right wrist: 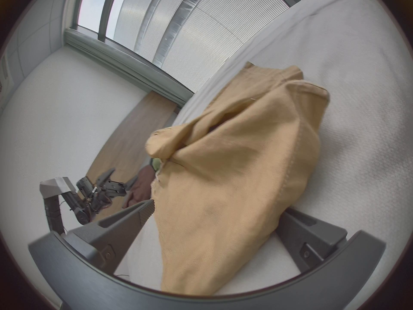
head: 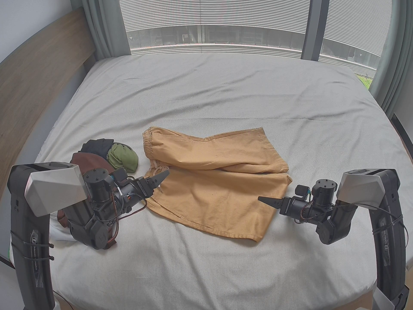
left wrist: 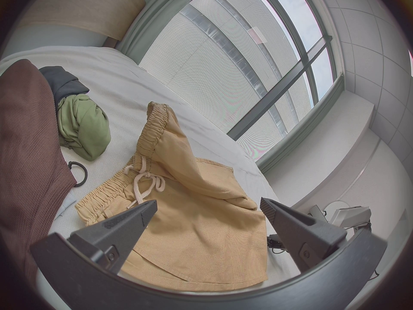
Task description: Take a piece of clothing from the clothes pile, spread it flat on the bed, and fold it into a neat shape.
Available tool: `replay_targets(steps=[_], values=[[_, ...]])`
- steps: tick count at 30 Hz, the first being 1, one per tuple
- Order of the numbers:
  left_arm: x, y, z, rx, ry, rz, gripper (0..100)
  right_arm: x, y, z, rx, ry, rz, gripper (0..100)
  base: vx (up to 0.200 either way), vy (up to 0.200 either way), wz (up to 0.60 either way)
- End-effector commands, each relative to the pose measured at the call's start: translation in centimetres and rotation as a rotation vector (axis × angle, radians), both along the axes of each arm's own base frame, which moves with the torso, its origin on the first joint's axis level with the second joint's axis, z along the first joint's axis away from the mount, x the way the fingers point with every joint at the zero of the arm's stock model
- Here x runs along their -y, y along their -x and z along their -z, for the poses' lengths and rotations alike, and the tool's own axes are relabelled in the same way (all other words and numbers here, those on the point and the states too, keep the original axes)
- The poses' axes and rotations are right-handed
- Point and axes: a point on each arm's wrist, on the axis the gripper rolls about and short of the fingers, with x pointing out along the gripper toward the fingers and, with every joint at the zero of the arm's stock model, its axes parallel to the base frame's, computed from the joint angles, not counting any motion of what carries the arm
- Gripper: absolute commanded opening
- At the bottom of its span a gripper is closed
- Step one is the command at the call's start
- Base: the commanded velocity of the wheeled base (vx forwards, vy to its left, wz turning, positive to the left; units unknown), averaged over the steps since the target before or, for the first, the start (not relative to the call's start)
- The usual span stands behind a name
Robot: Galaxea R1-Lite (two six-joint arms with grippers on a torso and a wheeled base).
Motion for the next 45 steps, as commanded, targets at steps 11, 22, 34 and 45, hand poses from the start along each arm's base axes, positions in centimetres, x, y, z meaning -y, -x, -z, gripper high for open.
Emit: replay_targets(steps=[11, 22, 34, 45], values=[[0.0, -0.1, -0.1, 0.006, 0.000, -0.003, 100, 1.2, 3.3, -2.4, -0.039, -0.114, -0.181, 100, 0.000, 0.000, 0.00], [0.0, -0.1, -0.1, 0.008, 0.000, -0.003, 100, 2.0, 3.9, -3.9, -0.032, -0.140, -0.253, 100, 0.000, 0.000, 0.00], [-0.1, -0.1, -0.1, 0.008, -0.001, -0.004, 100, 1.7, 3.4, -2.3, 0.005, -0.089, -0.233, 100, 0.000, 0.000, 0.00], [-0.1, -0.1, -0.2, 0.012, -0.001, -0.007, 100, 1.0, 2.6, 0.3, -0.020, -0.087, -0.243, 100, 0.000, 0.000, 0.00]])
